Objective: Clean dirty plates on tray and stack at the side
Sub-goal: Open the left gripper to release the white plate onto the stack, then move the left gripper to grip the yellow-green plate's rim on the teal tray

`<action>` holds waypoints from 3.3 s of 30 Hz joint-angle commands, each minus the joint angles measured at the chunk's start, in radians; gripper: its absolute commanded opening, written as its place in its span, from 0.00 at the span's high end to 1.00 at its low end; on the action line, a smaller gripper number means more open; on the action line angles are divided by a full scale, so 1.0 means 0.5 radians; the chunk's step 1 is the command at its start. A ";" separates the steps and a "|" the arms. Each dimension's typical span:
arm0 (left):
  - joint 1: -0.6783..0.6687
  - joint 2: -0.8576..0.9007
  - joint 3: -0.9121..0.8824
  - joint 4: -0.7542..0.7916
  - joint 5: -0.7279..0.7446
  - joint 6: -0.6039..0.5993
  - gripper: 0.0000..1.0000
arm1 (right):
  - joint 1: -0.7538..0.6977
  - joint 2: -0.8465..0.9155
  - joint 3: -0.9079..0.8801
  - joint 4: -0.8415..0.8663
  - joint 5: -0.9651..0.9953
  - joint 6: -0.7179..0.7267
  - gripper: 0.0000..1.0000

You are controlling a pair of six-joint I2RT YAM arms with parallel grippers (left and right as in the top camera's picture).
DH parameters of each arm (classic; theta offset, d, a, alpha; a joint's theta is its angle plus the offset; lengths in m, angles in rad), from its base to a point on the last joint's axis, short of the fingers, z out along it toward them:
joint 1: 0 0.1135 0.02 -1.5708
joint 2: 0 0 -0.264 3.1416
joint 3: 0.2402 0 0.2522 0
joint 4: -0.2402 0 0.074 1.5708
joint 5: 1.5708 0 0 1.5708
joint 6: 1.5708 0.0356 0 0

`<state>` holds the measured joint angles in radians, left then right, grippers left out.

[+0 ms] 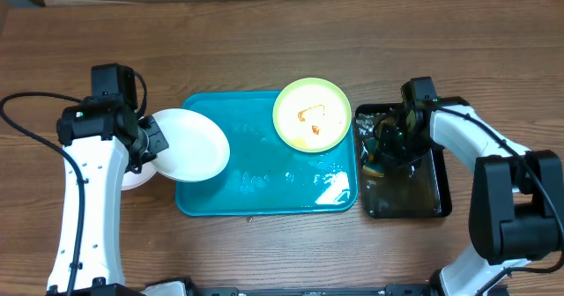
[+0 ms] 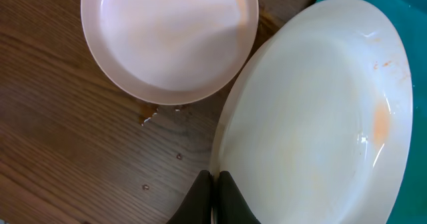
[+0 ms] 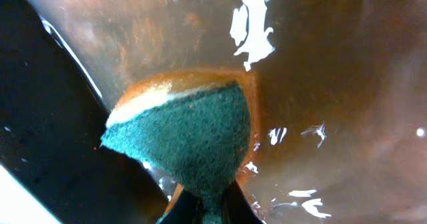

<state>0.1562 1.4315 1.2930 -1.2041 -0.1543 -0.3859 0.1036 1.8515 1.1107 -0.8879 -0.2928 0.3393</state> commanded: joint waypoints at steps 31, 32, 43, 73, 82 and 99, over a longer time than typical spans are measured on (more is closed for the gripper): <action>0.871 0.487 0.005 0.494 -0.016 -0.043 0.82 | -0.017 -0.003 -0.195 0.024 0.306 -0.067 0.96; 0.871 0.497 0.005 0.495 0.004 -0.043 0.51 | -0.017 -0.003 -0.195 0.024 0.306 -0.067 0.96; 0.440 0.266 0.024 0.571 0.581 0.269 0.07 | -0.017 -0.003 -0.195 0.025 0.307 -0.067 0.96; -0.931 1.157 0.023 1.538 0.820 0.397 0.38 | -0.017 -0.003 -0.195 0.002 0.307 -0.067 0.96; -0.880 1.188 0.023 1.133 0.813 0.398 0.96 | -0.017 -0.003 -0.195 0.001 0.307 -0.068 0.96; -0.889 1.188 0.023 0.475 0.813 0.398 0.96 | -0.015 -0.047 0.439 -0.581 0.183 -0.165 0.96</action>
<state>-0.2817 2.0102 1.3220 -0.9539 0.2893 -0.1871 0.0978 1.8431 1.3041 -1.1690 -0.1951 0.2634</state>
